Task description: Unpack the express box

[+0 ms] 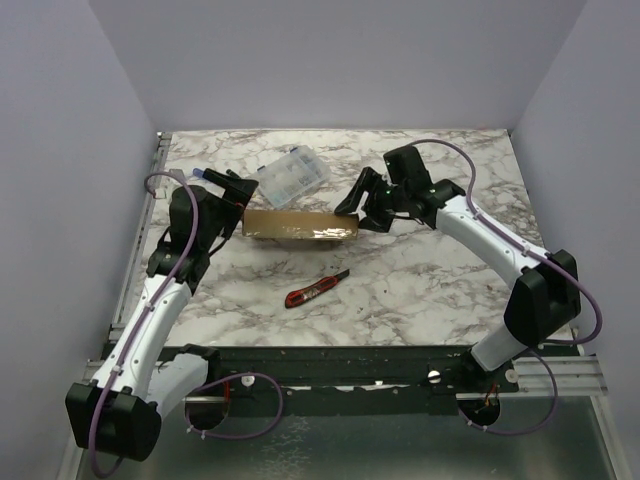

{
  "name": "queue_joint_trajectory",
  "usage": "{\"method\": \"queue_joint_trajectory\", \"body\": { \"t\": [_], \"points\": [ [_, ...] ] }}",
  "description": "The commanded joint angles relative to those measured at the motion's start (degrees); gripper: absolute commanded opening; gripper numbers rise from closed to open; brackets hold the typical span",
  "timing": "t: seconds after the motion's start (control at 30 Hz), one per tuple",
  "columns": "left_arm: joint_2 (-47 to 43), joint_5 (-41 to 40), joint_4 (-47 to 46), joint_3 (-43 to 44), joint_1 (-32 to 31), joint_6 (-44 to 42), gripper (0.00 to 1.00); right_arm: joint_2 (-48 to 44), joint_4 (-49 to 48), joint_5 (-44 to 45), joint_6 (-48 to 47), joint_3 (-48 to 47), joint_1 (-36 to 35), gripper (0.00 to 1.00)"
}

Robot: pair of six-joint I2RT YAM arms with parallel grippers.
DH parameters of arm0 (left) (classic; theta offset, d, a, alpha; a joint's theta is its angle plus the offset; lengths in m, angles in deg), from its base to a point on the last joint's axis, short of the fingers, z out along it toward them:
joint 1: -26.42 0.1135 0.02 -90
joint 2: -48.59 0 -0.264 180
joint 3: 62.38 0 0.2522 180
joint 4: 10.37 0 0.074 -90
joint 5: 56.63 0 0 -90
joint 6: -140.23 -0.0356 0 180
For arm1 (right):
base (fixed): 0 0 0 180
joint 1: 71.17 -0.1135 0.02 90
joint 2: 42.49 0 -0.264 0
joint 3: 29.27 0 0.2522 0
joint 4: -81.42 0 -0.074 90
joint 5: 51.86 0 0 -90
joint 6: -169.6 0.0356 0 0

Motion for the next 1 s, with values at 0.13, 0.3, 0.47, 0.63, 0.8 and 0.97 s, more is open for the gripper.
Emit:
{"method": "queue_joint_trajectory", "body": {
  "t": [0.13,0.3,0.47,0.63,0.8,0.97],
  "points": [
    [-0.92,4.90,0.39,-1.62,-3.09,16.13,0.97,-1.73,-10.27,-14.91,16.65,0.29,1.56,0.74],
    [1.04,2.99,0.63,-2.66,-3.09,18.08,0.97,1.34,-9.17,-15.73,17.85,-2.34,2.42,0.74],
    [3.52,2.08,0.54,-4.59,-3.09,21.08,0.97,4.82,-8.37,-15.47,18.60,-5.12,3.17,0.74],
    [4.13,-1.52,0.62,-5.10,-3.09,21.12,0.99,7.89,-8.38,-15.15,18.68,-7.32,4.53,0.74],
    [5.70,-3.30,0.66,-3.89,-2.50,17.91,0.99,10.87,-8.98,-15.72,17.59,-9.03,5.86,0.76],
    [8.21,-3.44,1.30,-1.07,-1.01,9.37,0.99,11.94,-10.91,-15.99,13.41,-10.13,6.32,0.82]
  ]
}}
